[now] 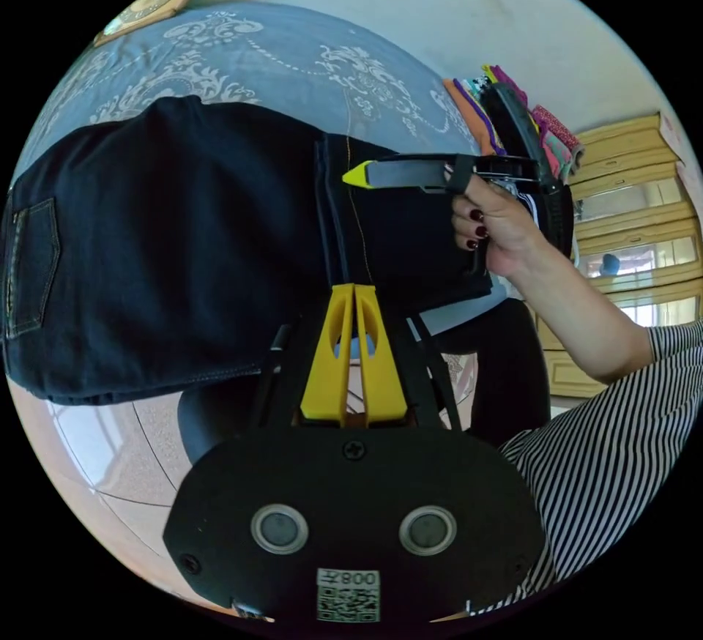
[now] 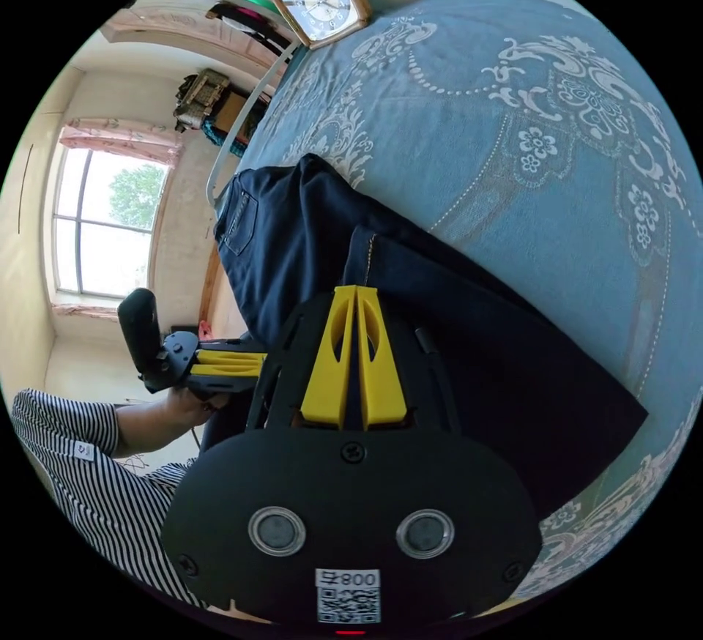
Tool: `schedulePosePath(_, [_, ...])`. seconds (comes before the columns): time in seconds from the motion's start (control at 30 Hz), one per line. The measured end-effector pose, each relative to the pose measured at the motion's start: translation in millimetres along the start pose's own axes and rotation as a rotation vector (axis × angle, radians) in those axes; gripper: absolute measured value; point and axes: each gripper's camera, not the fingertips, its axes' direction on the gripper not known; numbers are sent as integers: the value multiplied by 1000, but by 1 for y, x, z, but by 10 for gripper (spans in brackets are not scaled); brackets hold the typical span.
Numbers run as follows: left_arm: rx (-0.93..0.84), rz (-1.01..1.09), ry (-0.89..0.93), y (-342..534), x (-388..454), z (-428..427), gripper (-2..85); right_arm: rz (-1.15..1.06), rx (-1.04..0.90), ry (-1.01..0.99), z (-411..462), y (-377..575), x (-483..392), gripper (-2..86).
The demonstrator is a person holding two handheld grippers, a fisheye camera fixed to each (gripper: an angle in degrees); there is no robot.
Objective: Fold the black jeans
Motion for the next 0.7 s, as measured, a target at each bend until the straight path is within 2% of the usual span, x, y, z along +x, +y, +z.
schedulePosePath(0.2, [18,76,-30,8,43,-38,15,-8,114,-6,-71,77,23,7])
schedulePosePath(0.4, [11,205,10,14,95,-63,63,248,225,12,-150,224,109,33])
schedulePosePath(0.53, [-4,295,22,13,140,-78,82,393,216,-68,-154,299,157,58])
schedulePosePath(0.7, [-45,402,-17,13,194,-91,105,432,209,-235,-135,337,188,64])
